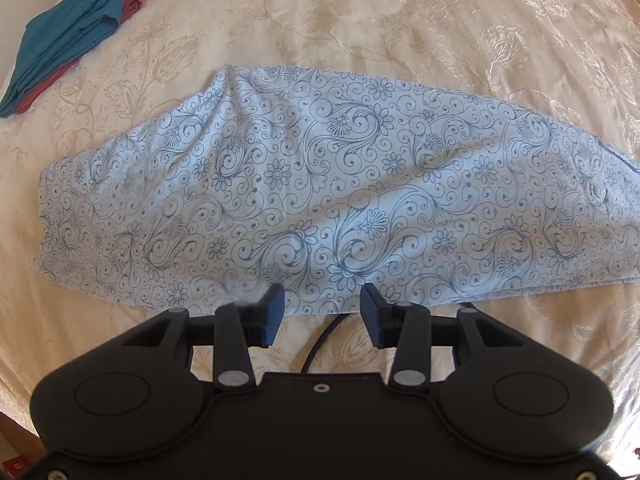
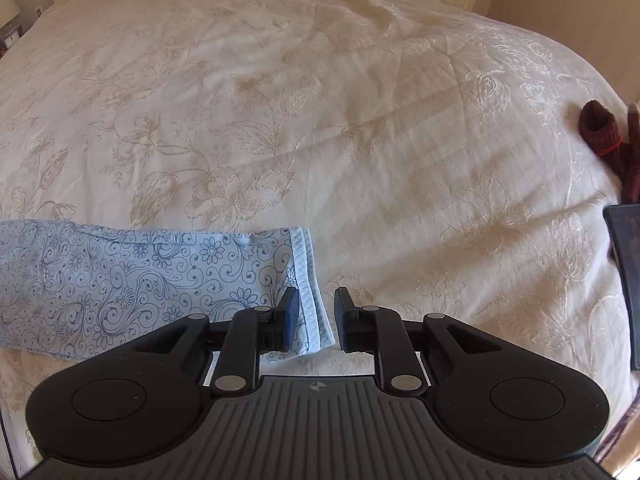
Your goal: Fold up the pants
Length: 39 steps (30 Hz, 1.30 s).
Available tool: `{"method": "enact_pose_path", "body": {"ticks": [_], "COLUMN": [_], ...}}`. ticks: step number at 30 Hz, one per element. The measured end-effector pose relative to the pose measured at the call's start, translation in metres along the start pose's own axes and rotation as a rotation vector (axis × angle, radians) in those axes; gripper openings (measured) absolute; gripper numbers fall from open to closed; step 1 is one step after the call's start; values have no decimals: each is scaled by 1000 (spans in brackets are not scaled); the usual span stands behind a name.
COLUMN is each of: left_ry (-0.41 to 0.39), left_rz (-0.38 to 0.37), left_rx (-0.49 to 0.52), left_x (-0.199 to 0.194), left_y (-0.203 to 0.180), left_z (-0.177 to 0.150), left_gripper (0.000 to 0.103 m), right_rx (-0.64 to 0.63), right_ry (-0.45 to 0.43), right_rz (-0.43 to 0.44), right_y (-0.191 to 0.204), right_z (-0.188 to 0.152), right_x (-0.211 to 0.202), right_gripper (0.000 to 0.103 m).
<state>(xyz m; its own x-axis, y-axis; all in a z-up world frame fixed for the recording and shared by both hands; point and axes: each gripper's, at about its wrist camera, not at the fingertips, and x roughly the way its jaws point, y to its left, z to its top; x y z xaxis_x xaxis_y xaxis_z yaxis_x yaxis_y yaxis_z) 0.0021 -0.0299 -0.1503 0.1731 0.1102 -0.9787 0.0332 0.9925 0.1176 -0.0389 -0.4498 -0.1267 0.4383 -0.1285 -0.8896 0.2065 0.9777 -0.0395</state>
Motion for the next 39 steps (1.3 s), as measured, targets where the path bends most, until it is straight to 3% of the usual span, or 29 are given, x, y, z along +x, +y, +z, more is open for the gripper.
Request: {"method": "enact_pose_path", "body": {"ticks": [13, 17, 21, 26, 31, 32, 34, 36, 39], "left_ry": [1, -2, -6, -2, -5, -3, -3, -5, 3], "left_rz": [-49, -52, -55, -53, -46, -48, -48, -46, -45], "left_rx": [-8, -1, 7, 34, 59, 64, 74, 85, 97], "left_x": [-15, -16, -19, -20, -19, -18, -18, -18, -16], "left_y": [-48, -62, -71, -83, -97, -99, -104, -111, -117], "left_z": [8, 8, 7, 8, 14, 15, 17, 20, 23], "left_gripper": [51, 51, 51, 51, 51, 51, 51, 51, 51], "right_rx": [-298, -389, -378, -271, -175, -174, -156, -126, -112], "right_ry": [-6, 17, 32, 37, 4, -1, 0, 17, 60], "right_rz": [198, 197, 97, -27, 105, 117, 155, 184, 177], "right_y": [95, 110, 92, 38, 4, 1, -7, -15, -23], "right_z": [5, -1, 2, 13, 14, 12, 8, 7, 7], "right_x": [20, 35, 52, 65, 44, 41, 37, 40, 49], "right_gripper": [19, 19, 19, 19, 21, 24, 43, 50, 50]}}
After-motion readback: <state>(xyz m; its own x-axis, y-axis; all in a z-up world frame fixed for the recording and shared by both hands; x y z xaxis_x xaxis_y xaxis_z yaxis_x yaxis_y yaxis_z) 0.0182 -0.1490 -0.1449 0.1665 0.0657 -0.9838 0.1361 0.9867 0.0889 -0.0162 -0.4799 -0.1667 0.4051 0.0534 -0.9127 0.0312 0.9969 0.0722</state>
